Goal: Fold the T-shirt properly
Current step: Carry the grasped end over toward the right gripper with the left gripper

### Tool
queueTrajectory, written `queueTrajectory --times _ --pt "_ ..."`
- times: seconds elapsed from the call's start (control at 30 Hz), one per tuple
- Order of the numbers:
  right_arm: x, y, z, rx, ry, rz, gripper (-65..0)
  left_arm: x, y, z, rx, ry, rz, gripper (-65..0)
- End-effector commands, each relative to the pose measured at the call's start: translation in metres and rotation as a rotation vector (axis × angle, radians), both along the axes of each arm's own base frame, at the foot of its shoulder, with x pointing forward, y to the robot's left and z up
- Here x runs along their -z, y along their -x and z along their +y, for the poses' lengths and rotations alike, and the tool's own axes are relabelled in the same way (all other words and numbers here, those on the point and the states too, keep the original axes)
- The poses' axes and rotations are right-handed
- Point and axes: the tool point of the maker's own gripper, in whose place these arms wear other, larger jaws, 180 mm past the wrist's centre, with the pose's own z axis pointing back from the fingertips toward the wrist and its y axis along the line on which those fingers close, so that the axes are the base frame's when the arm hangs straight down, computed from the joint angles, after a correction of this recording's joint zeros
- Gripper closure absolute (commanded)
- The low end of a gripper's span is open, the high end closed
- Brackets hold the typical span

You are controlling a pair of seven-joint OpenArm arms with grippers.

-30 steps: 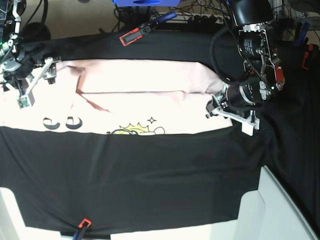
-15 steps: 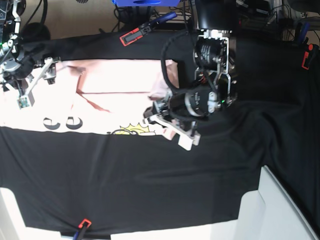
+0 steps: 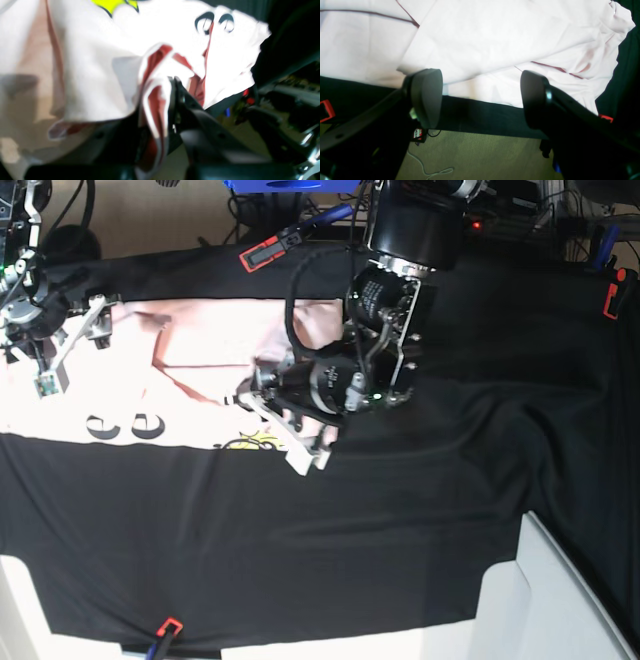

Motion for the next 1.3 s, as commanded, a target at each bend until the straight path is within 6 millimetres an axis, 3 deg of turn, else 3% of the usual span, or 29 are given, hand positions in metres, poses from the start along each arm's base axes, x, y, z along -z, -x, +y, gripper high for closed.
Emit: queueTrajectory --times 0.0,0.13,0.63,0.9,1.0,1.2,1.27 --pt "-0.008 -0.007 -0.003 -0.006 0.01 -0.035 -46.0 -0.017 -0.014 -0.016 0.016 0.036 -0.053 0.0" --pt "-0.008 -0.007 -0.003 -0.006 0.01 -0.035 -46.0 -0.015 -0.015 -0.033 0.07 0.018 -0.085 0.0" --pt "-0.008 -0.008 -0.002 -0.009 0.009 -0.036 -46.0 -0.014 -0.021 -0.038 0.077 0.01 -0.112 0.0" --pt "-0.008 -0.007 -0.002 -0.009 0.009 -0.035 -46.0 -0.021 -0.011 -0.061 0.175 0.0 -0.153 -0.3" --pt "-0.006 -0.006 -0.002 -0.006 0.008 -0.027 -46.0 -0.023 -0.01 -0.066 0.178 0.012 -0.169 -11.9" --pt "0.002 -0.002 -0.004 0.002 0.004 -0.005 -46.0 -0.043 -0.011 -0.083 0.11 0.182 -0.129 -45.3" --pt "0.002 -0.002 -0.004 0.002 0.004 -0.005 -46.0 -0.047 -0.011 -0.086 0.106 0.21 -0.119 -49.5"
